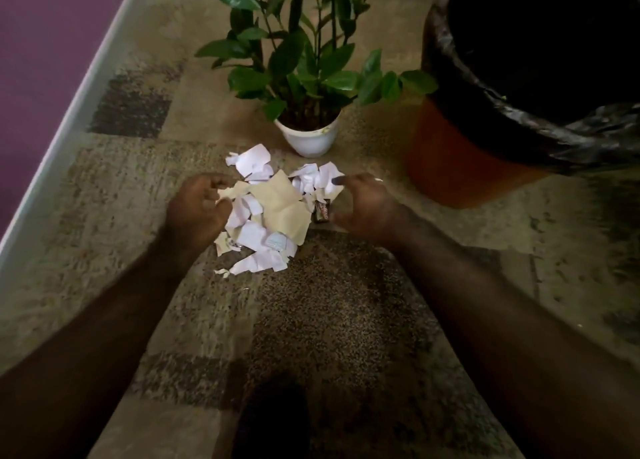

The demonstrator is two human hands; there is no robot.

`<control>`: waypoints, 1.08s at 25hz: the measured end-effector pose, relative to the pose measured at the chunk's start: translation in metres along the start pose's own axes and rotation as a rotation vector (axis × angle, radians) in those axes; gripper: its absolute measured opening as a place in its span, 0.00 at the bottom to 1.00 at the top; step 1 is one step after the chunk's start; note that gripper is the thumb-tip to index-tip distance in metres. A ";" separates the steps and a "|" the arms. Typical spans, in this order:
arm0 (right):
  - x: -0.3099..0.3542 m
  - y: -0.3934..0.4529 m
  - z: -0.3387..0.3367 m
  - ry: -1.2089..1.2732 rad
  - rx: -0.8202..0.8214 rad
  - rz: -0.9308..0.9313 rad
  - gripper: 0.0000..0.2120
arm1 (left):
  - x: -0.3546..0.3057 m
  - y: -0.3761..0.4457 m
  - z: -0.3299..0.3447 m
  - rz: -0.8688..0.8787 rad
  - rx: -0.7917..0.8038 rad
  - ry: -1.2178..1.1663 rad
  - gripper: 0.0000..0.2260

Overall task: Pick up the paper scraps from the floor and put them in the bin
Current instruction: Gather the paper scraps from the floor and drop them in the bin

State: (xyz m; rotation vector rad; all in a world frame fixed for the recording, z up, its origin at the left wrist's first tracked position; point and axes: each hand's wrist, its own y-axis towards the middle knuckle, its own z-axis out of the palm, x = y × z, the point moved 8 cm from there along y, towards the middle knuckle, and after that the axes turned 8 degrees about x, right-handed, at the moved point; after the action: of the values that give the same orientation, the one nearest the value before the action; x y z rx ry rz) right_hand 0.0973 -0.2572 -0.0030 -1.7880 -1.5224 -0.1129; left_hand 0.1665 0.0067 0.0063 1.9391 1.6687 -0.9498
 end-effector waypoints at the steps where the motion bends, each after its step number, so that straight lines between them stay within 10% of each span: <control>1: -0.008 0.014 0.019 -0.024 0.104 0.046 0.35 | 0.029 0.009 0.008 -0.098 0.092 0.067 0.16; 10: -0.016 0.098 0.047 0.016 0.152 0.075 0.60 | 0.063 0.081 0.057 -0.098 0.559 0.366 0.42; 14: 0.014 0.099 0.087 -0.192 0.339 0.025 0.52 | 0.065 0.065 0.081 -0.054 0.694 0.487 0.43; 27: 0.010 0.021 0.107 -0.388 0.196 -0.141 0.20 | 0.087 -0.026 0.052 0.061 0.390 0.389 0.20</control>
State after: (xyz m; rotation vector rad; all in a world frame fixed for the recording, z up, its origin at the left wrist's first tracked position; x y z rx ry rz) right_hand 0.0761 -0.1855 -0.0831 -1.6069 -1.8601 0.3231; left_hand 0.1334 0.0360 -0.0883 2.5553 1.7063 -0.9779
